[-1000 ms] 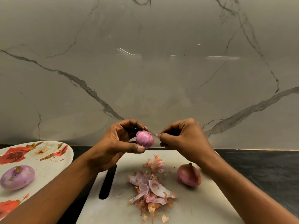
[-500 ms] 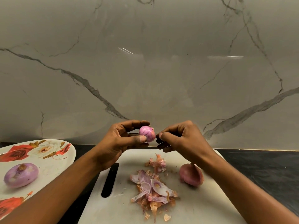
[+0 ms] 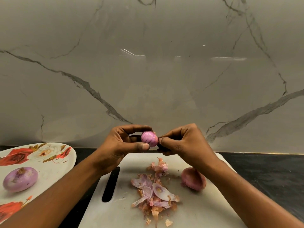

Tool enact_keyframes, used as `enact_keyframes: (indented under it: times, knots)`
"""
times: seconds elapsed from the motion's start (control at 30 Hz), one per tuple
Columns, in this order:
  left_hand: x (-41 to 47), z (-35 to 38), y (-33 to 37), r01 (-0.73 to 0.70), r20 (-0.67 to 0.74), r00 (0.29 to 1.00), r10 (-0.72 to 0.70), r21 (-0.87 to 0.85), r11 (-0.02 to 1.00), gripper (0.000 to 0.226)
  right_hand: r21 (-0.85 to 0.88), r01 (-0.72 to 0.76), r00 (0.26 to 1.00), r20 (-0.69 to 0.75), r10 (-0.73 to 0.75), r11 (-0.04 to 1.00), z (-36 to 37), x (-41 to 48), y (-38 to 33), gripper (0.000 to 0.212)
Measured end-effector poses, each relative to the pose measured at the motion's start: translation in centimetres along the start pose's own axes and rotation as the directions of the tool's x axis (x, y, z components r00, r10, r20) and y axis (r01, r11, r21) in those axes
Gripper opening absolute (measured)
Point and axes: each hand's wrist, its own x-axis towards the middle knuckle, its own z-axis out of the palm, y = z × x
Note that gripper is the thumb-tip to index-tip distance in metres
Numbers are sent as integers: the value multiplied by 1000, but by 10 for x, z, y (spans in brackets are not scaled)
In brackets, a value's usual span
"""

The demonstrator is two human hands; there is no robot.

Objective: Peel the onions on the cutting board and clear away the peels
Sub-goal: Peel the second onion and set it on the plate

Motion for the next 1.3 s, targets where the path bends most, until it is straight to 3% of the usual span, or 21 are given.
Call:
enact_keyframes:
  times: [0.17, 0.37, 0.77, 0.87, 1.13, 1.3]
  knots:
    - [0, 2, 1, -1, 11, 1000, 1, -43, 999, 52, -1, 14, 1000, -27, -14, 1000, 0, 1, 0, 7]
    - [0, 0, 1, -34, -2, 999, 34, 20, 999, 51, 56, -11, 1000, -1, 11, 998, 1, 0, -3, 17]
    - [0, 1, 1, -33, -4, 999, 33, -25, 999, 52, 16, 34, 999, -28, -33, 999, -1, 0, -5, 7]
    - [1, 0, 0, -64, -36, 997, 65, 27, 998, 51, -10, 50, 998, -25, -50, 999, -1, -1, -7, 7]
    - [1, 2, -4, -215, -17, 974, 225, 227, 950, 44, -282, 172, 981, -42, -191, 944, 7, -7, -2, 8]
    - [2, 3, -6, -261, -12, 959, 283, 345, 902, 42, -302, 215, 969, -54, -242, 929, 9, -10, -7, 29]
